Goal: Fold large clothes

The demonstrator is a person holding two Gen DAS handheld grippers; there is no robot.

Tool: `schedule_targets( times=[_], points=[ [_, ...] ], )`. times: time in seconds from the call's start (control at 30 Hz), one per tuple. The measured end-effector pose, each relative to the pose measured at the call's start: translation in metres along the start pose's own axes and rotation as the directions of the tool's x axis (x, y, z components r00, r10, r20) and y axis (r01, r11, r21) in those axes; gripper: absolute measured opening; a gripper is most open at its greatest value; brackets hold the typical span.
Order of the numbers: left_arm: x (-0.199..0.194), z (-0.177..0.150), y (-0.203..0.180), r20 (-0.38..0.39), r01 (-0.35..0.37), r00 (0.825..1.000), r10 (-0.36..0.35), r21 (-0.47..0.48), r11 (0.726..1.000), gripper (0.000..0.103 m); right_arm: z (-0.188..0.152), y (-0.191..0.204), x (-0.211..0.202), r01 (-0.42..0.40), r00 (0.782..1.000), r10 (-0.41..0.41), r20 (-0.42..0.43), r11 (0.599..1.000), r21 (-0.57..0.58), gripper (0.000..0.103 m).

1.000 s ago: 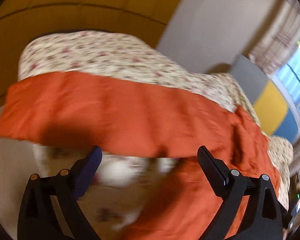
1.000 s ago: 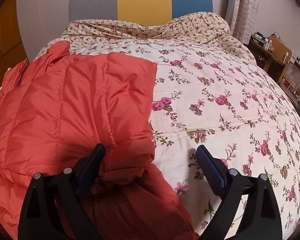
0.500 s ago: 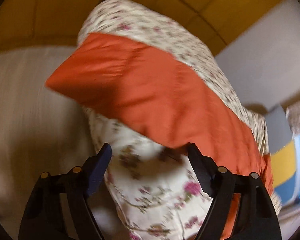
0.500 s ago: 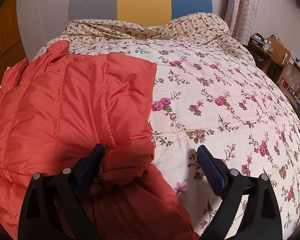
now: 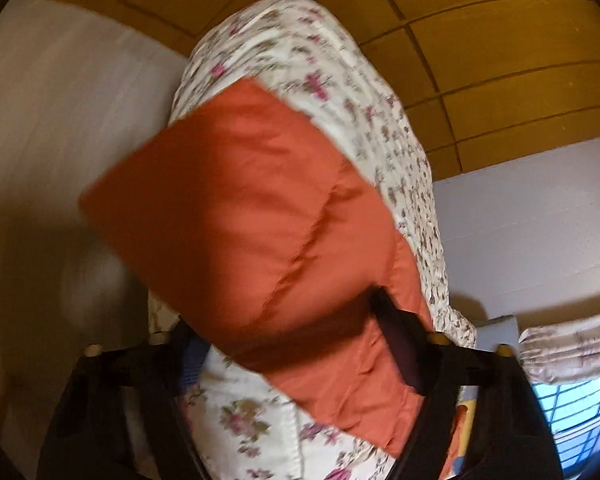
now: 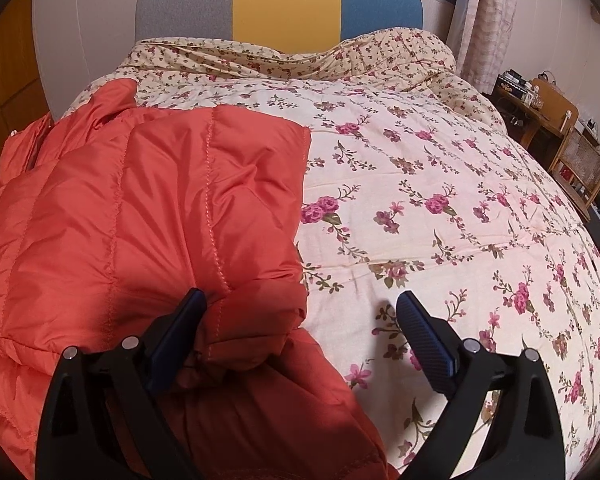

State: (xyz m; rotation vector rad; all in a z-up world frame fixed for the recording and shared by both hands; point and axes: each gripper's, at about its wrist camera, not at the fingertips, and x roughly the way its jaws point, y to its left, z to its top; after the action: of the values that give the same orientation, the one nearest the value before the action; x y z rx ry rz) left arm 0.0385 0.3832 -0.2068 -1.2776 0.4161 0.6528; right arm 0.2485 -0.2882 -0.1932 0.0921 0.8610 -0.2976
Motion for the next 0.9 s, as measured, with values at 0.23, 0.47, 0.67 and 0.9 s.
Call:
schedule_targets(
  times=[0.23,0.47,0.67,0.9],
  points=[
    [-0.036,-0.013,-0.055,0.172,-0.041,0.985,0.004,0.212,0.976,0.024,0.000,-0.001,0.001,-0.008,1.000,0.008,-0.006,1.000,0.010,0.097],
    [-0.060,-0.055,-0.126,0.259,-0.008,0.958,-0.127,0.465,0.885,0.016,0.000,-0.003,0.002,-0.012,1.000,0.012,-0.007,1.000,0.014,0.097],
    [-0.065,-0.111,-0.178,0.191,0.051,0.957,-0.218,0.629,0.776,0.010,0.000,-0.003,0.002,-0.013,1.000,0.013,-0.007,1.000,0.015,0.097],
    [-0.062,-0.175,-0.215,0.087,0.131,0.958,-0.274,0.716,0.686,0.010,0.000,-0.005,0.002,-0.028,1.000,0.028,-0.012,0.999,0.026,0.097]
  ],
)
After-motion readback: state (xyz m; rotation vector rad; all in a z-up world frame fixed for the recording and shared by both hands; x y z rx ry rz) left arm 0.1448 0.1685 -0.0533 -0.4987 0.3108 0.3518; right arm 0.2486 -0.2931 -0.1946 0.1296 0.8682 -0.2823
